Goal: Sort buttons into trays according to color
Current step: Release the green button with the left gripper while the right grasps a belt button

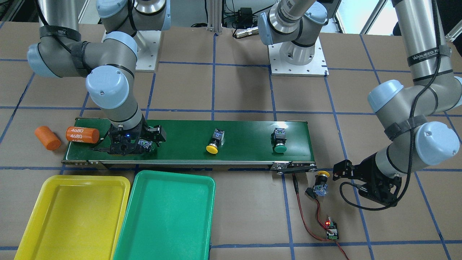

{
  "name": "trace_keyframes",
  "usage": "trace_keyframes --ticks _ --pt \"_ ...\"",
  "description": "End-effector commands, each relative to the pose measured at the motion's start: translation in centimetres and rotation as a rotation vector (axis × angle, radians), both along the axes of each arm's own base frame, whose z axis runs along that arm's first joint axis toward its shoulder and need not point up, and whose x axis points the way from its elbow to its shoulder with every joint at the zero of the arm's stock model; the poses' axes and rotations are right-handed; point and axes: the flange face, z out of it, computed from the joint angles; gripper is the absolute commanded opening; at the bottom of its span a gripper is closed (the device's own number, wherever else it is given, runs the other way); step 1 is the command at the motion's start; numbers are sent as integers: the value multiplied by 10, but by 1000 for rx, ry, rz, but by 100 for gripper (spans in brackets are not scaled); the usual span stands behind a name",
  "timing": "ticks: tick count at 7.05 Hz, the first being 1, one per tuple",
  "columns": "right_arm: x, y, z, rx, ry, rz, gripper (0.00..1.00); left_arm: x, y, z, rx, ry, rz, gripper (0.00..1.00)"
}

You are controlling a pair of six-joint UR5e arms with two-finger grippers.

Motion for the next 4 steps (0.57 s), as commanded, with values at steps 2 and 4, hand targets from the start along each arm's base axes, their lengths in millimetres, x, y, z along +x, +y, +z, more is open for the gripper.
trace_keyframes --ticks 2,4 --pt "-4 -5 1 -20 4 0 35 -5 -13 -36 26 102 24 100" --pt "-5 -5 3 -23 6 -6 19 -8 -15 -48 42 139 32 100"
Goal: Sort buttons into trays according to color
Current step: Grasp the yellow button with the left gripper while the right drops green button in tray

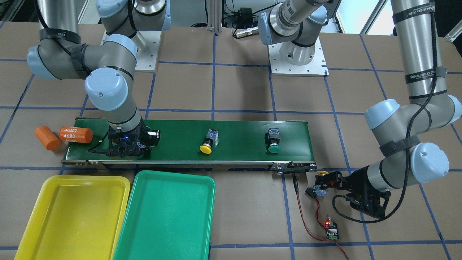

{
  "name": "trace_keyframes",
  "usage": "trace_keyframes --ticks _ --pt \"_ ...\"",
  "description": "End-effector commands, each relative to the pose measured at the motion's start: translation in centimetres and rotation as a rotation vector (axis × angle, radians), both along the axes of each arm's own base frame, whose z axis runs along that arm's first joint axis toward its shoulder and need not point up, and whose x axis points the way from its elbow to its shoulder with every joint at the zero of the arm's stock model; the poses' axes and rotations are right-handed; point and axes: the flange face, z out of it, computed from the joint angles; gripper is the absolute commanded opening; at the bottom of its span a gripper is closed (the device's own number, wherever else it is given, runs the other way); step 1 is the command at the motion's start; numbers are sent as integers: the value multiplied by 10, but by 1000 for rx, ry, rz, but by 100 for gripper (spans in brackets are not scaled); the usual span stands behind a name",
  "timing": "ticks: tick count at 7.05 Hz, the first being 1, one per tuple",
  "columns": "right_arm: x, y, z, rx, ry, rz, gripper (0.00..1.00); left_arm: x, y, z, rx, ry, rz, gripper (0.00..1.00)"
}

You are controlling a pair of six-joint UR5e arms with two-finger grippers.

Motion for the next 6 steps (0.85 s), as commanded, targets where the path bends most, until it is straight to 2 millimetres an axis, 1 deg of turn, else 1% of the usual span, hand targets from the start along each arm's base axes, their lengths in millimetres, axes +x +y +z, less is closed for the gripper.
trace_keyframes --ticks 1,2,3,4,5,6 --pt "-2 -3 4 -13 15 -5 18 -1 0 -14 20 20 3 98" --pt "-3 -13 14 -38 23 -5 18 -1 -1 -16 23 21 3 98" --pt "1 -42 44 -106 4 -10 19 -1 -1 -20 28 24 4 96" --pt "5 -81 68 -155 2 -7 22 -4 -1 -23 35 24 -1 94" --pt "8 -120 56 -153 5 -6 23 -6 1 -26 42 28 -1 93" --pt "13 -144 62 -180 -3 -1 25 -6 2 -27 47 28 0 84"
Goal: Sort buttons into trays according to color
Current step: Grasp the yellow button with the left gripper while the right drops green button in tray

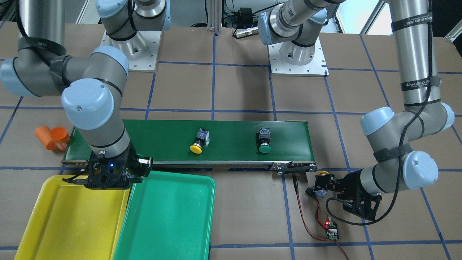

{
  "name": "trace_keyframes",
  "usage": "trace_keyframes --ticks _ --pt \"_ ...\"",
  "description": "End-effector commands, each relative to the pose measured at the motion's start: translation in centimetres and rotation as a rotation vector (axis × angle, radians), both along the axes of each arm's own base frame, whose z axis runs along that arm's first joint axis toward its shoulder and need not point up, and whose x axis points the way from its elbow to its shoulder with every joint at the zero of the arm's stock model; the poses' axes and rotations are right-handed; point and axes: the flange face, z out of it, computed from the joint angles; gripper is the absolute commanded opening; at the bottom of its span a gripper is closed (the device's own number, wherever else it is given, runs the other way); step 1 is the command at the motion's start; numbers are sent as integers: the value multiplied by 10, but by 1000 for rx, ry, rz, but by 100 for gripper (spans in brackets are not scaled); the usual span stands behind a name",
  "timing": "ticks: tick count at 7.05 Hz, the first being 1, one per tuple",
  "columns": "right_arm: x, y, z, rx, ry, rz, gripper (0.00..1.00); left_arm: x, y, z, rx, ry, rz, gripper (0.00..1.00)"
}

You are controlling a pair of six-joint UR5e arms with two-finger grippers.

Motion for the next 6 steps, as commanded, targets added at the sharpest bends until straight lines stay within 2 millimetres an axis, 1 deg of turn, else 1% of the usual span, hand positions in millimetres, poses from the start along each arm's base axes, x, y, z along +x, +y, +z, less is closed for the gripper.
trace_keyframes --ticks 1,2,3,4,5,6 --pt "8 -47 1 -16 -31 5 35 -1 3 -2 31 10 2 48" --pt "6 -50 -5 18 -35 2 50 -1 5 4 40 13 2 1" --pt "6 -49 -7 24 -38 -24 76 -1 7 9 44 12 3 0" --pt "6 -48 -9 36 -37 -27 84 -1 6 15 35 11 4 0" --pt "4 -44 -9 47 -33 -29 85 1 1 26 14 0 1 0" --pt "-8 -41 -3 68 -29 -27 85 6 -10 44 -19 -23 1 0"
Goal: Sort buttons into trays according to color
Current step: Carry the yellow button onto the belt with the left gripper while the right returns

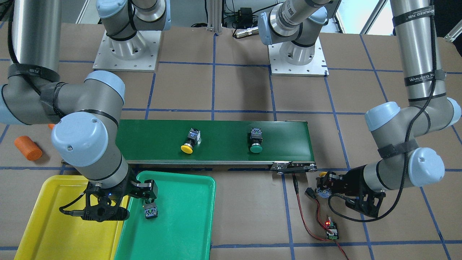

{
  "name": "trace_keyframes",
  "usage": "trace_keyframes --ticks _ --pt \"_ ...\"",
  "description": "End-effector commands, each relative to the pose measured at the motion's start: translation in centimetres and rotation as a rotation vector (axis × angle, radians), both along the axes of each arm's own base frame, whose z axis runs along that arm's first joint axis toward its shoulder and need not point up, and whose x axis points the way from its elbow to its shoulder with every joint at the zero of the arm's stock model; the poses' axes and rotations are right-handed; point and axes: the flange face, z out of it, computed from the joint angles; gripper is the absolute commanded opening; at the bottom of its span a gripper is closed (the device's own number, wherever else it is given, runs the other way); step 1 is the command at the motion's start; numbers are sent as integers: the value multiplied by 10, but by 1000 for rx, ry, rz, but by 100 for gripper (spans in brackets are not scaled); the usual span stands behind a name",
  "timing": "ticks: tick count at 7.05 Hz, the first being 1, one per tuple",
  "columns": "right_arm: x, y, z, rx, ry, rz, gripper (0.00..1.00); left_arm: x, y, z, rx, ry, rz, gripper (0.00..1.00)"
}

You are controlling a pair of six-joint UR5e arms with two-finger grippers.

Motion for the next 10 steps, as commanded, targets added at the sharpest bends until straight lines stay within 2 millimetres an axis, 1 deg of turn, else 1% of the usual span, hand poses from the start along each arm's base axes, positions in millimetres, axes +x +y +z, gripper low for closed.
trace_keyframes --ticks 1,2,3,4,5,6,7,8,9,10 --pt "-17 12 33 -17 11 3 85 8 -16 34 -31 -24 0 0" --pt "-27 34 62 -13 10 3 85 8 -15 64 -11 -60 6 0" --pt "-46 68 77 -12 3 22 85 -2 0 100 14 -81 90 0" --pt "-52 112 64 18 -3 22 84 -8 19 124 30 -124 141 0" --pt "-50 142 36 -11 4 24 84 -16 48 138 84 -150 182 0" --pt "-49 160 -1 -12 3 24 84 -43 75 134 116 -160 195 0" --pt "-49 172 -24 -34 5 25 84 -79 97 115 156 -175 226 0" --pt "-49 174 -28 -34 7 28 86 -98 107 101 144 -202 241 0" --pt "-49 174 -22 -48 4 24 92 -100 109 84 126 -220 239 0" --pt "-47 163 26 -133 -12 12 100 -102 113 71 102 -226 262 0"
